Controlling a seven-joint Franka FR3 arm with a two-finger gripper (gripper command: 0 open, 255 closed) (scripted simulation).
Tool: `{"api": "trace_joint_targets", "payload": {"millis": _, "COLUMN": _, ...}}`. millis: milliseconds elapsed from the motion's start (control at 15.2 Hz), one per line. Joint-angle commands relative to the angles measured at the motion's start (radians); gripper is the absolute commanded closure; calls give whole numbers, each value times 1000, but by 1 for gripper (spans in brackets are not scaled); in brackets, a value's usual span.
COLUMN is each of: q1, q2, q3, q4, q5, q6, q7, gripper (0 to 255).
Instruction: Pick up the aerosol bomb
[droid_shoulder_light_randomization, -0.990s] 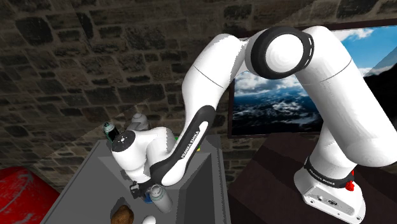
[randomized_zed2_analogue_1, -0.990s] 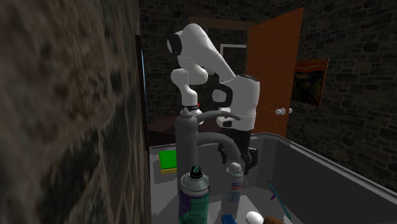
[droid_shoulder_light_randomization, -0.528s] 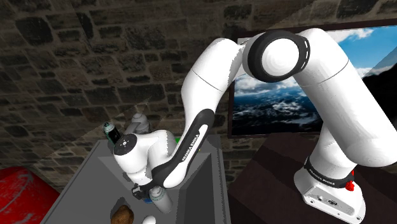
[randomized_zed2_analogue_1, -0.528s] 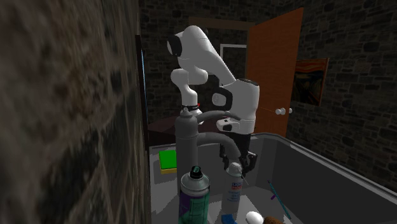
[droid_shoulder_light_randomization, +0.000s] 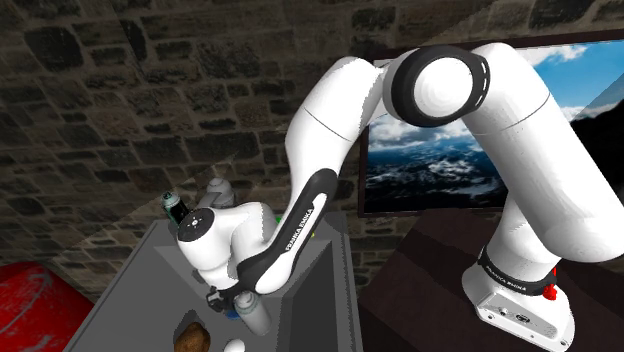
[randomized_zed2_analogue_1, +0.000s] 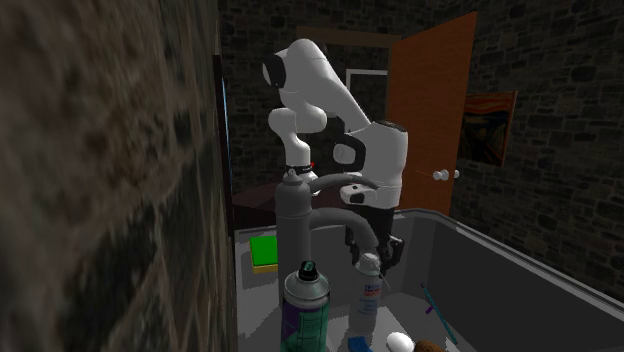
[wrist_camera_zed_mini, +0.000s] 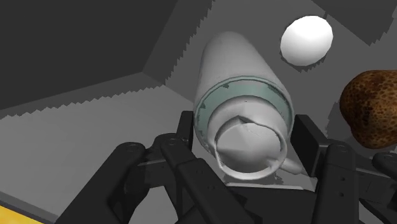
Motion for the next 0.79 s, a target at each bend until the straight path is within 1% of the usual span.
{"api": "trace_joint_targets", "payload": {"millis": 0, "q1": -6, "q2": -18, "q3": 9, "q4": -5, "q5": 10, "q6": -13, "q7": -6, "gripper": 255}}
{"api": "trace_joint_targets", "payload": {"millis": 726, "q1": -45, "q2": -123, "q3": 64, "q4": -19, "q5": 76, "q6": -97, "q7": -53, "gripper": 255}}
